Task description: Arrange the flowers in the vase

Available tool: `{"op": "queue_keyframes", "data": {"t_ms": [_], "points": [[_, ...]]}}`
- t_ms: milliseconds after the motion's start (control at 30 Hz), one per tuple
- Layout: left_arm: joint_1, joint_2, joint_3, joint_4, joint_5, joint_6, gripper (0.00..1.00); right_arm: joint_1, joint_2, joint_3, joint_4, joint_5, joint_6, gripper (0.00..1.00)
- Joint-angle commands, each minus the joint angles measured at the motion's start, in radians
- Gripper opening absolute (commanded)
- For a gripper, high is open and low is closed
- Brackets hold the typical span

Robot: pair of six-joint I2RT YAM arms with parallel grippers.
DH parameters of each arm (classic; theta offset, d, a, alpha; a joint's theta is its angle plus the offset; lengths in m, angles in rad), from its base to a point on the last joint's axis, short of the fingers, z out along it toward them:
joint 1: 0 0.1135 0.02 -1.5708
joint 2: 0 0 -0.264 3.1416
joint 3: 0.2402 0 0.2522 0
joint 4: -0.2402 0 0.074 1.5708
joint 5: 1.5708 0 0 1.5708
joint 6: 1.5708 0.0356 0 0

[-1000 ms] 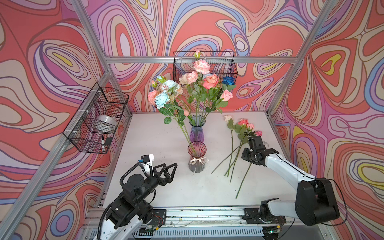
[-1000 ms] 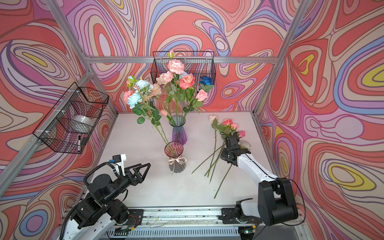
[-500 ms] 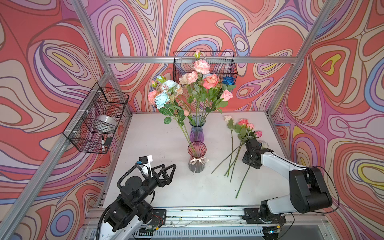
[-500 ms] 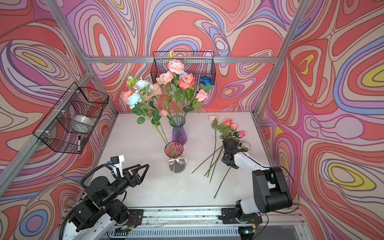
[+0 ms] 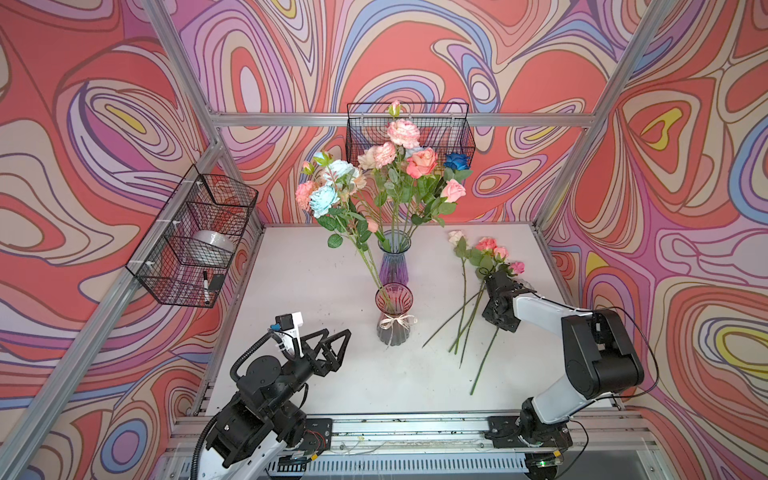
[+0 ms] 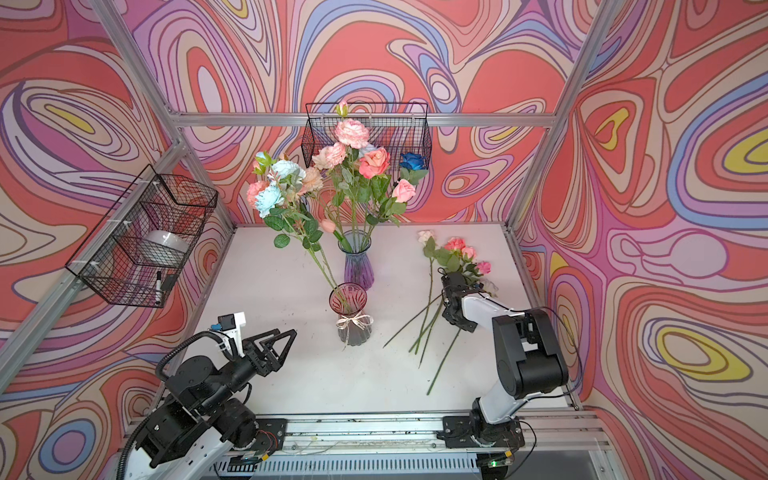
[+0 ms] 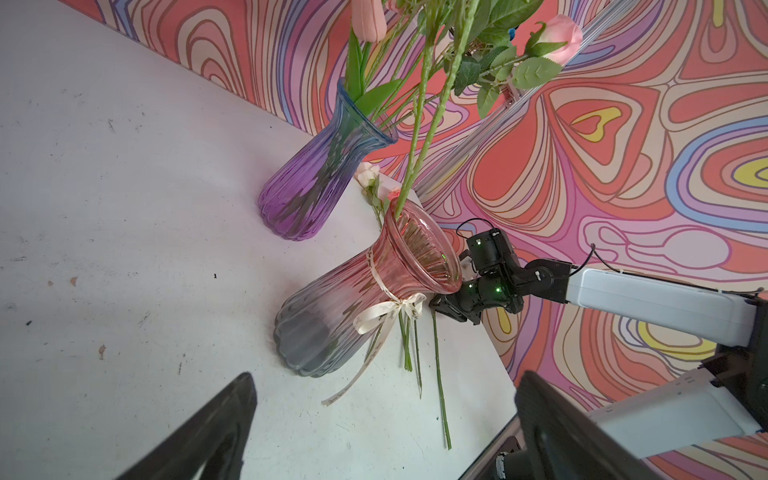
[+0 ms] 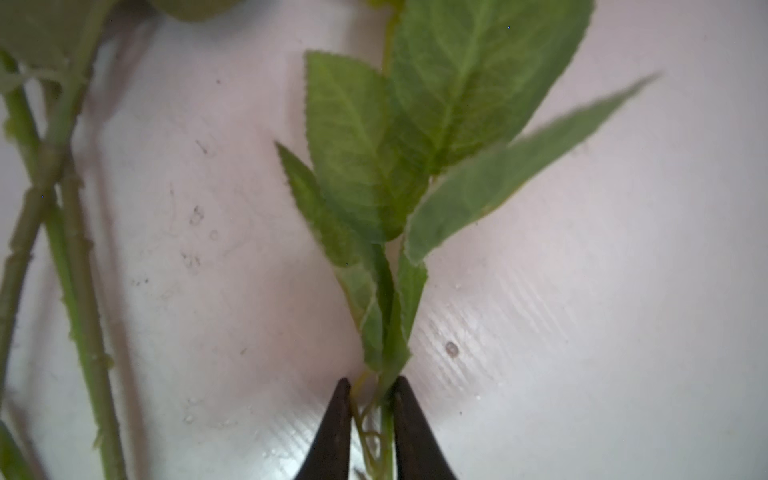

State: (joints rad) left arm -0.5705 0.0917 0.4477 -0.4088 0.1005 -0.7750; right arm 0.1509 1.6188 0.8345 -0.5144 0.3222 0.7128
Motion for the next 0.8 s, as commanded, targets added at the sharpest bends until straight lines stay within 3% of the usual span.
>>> {"op": "queue_keyframes", "data": {"t_ms": [0, 67, 267, 600, 767], "points": [[-0.003, -0.011, 0.025, -0.003, 0.002, 0.016, 1.00, -0.008, 0.031, -0.021, -0.032, 0.003, 0.004, 0.06], [-0.004, -0.011, 0.025, -0.004, 0.003, 0.016, 1.00, -0.008, 0.022, -0.028, -0.024, -0.001, 0.003, 0.00], [-0.003, -0.008, 0.028, -0.002, 0.005, 0.013, 1.00, -0.007, -0.046, -0.044, -0.008, -0.010, -0.018, 0.00], [-0.003, 0.012, 0.057, -0.007, -0.003, 0.022, 1.00, -0.007, -0.402, 0.017, -0.123, -0.027, -0.101, 0.00], [-0.004, 0.032, 0.091, -0.001, -0.002, 0.020, 1.00, -0.006, -0.566, 0.086, -0.153, -0.111, -0.140, 0.00]]}}
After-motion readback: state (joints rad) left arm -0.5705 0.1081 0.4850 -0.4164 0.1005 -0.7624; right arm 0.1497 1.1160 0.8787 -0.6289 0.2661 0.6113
